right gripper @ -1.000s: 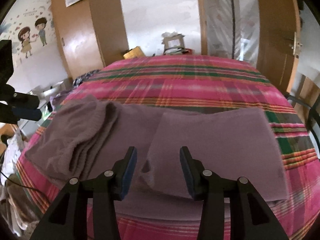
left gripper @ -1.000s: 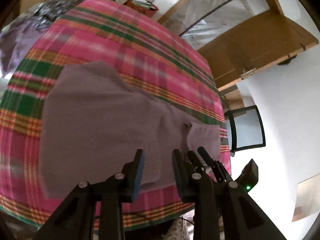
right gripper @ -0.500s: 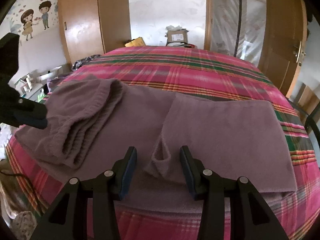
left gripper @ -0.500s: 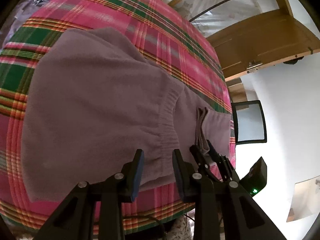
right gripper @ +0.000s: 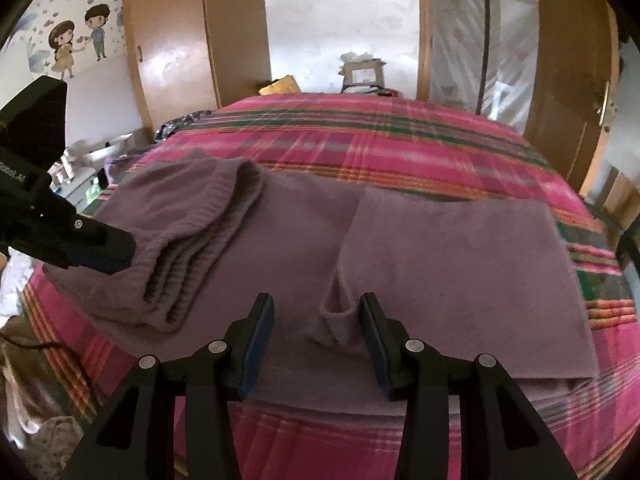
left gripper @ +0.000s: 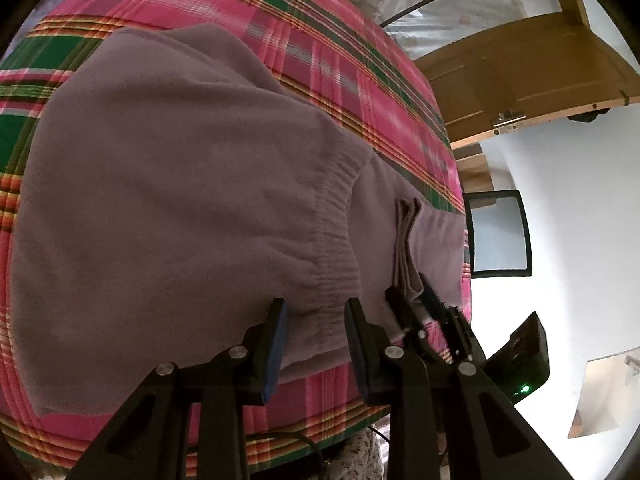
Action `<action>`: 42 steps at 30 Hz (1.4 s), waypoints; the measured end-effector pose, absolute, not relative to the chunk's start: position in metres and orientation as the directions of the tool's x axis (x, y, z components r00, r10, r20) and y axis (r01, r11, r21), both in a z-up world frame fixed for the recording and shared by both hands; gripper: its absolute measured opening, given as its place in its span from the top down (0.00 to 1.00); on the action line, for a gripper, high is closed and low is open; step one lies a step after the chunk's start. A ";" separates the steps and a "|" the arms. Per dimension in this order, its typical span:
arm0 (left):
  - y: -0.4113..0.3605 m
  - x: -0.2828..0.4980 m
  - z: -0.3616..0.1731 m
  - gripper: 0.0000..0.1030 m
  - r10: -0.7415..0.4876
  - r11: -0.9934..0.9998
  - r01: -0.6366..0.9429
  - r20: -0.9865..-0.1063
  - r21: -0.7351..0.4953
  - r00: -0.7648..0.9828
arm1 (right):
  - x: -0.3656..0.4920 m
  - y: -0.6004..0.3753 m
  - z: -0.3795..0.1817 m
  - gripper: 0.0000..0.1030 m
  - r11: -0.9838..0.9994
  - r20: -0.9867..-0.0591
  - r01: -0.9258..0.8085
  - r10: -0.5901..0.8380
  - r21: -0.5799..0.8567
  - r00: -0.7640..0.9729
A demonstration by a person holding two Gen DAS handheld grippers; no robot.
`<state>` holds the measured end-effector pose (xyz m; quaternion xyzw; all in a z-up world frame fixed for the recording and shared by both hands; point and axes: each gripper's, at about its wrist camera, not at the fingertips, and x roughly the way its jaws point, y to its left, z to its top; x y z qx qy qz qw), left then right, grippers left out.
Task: Fold clothes
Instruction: 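Grasp the folded pants leg edge with the right gripper beside the left gripper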
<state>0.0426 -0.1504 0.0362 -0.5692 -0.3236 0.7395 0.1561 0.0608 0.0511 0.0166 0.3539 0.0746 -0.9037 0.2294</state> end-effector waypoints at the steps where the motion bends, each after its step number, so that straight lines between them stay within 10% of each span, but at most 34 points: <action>1: -0.151 0.043 0.036 0.71 0.601 -0.740 0.138 -0.739 -0.659 -0.304 | 0.059 0.052 0.018 0.55 -0.888 -0.671 0.459 -0.355 0.025 -0.650; 13: -0.144 0.041 0.035 0.71 0.615 -0.732 0.130 -0.730 -0.669 -0.297 | 0.057 0.040 0.006 0.57 -0.892 -0.686 0.447 -0.285 -0.065 -0.669; 24: -0.143 0.040 0.034 0.70 0.627 -0.723 0.122 -0.720 -0.680 -0.296 | 0.059 0.042 0.008 0.91 -0.896 -0.665 0.429 -0.253 -0.112 -0.702; 42: -0.145 0.041 0.034 0.70 0.638 -0.714 0.118 -0.710 -0.691 -0.299 | 0.068 0.036 0.029 0.91 -0.896 -0.618 0.441 -0.315 -0.058 -0.721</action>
